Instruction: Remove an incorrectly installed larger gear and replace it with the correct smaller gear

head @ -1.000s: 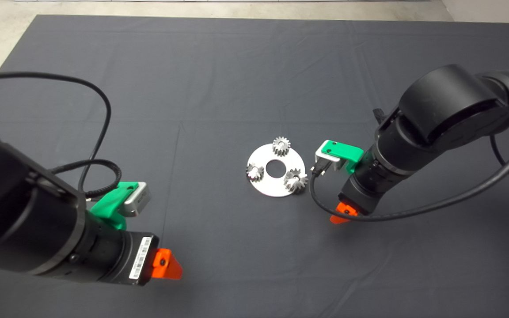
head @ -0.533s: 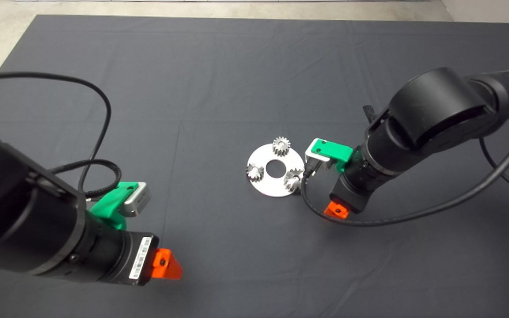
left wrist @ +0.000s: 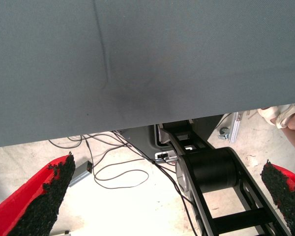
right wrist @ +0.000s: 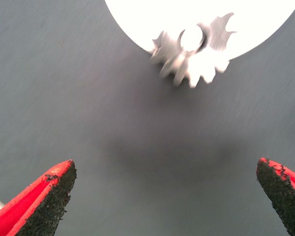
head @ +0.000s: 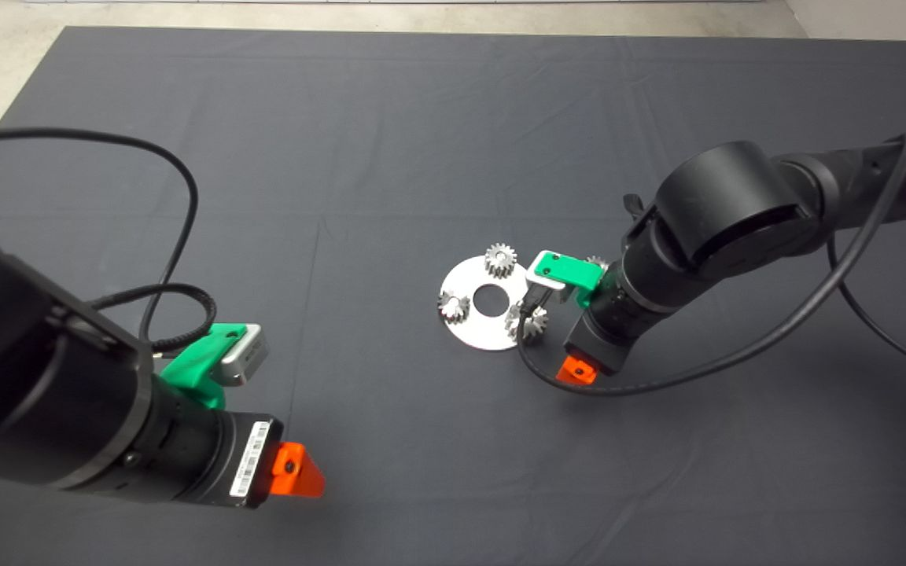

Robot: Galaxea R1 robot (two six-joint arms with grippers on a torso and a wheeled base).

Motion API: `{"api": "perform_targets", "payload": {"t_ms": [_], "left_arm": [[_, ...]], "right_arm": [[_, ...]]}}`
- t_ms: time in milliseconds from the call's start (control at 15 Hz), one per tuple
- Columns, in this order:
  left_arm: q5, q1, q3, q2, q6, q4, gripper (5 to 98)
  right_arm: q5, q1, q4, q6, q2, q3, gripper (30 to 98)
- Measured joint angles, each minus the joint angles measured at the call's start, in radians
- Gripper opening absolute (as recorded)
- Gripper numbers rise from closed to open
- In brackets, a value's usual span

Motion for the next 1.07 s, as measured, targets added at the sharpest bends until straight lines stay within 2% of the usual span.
{"api": "perform_targets", "payload": {"t_ms": [267,800,1067], "left_arm": [[0.000,0.000,0.000,0.000,0.000,0.000,97.7],[0.000,0.000,0.000,0.000,0.001,0.000,97.7],[0.000,0.000,0.000,0.000,0.001,0.000,97.7]], "right_arm": [[-0.002,-0.026,-0.047,-0.040,0.030,-0.073,97.0],[0.000,-0.043,-0.074,-0.054,0.106,-0.152,96.9],[0.000,-0.058,-0.082,-0.062,0.114,-0.179,96.9]]}}
